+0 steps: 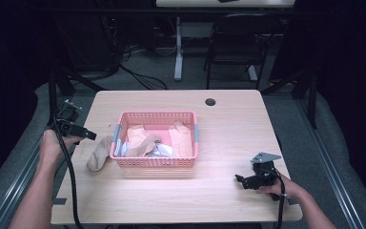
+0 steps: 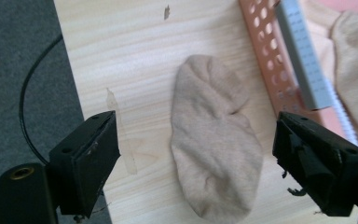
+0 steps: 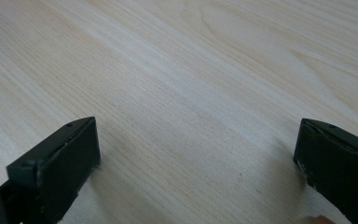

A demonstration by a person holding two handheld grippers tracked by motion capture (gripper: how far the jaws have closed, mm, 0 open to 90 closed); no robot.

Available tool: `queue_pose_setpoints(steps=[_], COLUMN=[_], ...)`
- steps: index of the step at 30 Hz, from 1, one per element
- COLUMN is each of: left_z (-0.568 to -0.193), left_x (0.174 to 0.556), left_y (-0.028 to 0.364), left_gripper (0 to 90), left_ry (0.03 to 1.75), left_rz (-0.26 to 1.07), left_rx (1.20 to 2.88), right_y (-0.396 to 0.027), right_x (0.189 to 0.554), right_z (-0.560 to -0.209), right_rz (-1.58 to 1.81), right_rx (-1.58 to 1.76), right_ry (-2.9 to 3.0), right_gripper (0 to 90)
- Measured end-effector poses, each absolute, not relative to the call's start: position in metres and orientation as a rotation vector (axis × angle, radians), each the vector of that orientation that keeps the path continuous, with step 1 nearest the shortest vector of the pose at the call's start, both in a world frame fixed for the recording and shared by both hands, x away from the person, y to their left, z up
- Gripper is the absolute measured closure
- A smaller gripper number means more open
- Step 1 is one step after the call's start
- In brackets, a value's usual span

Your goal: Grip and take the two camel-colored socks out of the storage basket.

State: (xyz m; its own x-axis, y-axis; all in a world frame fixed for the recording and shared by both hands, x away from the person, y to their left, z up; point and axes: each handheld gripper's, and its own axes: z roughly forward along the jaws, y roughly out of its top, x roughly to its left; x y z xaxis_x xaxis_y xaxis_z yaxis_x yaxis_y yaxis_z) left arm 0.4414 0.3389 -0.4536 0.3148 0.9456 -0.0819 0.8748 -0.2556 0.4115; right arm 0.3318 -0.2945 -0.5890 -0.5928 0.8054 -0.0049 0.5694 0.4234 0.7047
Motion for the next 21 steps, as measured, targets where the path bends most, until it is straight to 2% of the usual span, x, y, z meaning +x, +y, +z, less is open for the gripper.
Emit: queue_pose_setpoints(steps=[7,21], left_z=[-0.429,-0.408], left_x=[0.437,0.435], left_y=[0.322,0.281], left_gripper=[3.2,0.6], left_ry=[1.523,1.370], left_rz=[0.297,0.341], left_rx=[2.258,2.315], right_y=[-0.294,-0.295], right_x=[0.332,0.332], right_z=[-0.589,-0.589], right_rz=[0.963,0.963], right_rx=[1.181,1.179], right_ry=[2.338,2.339], right_gripper=[0.0,0.0])
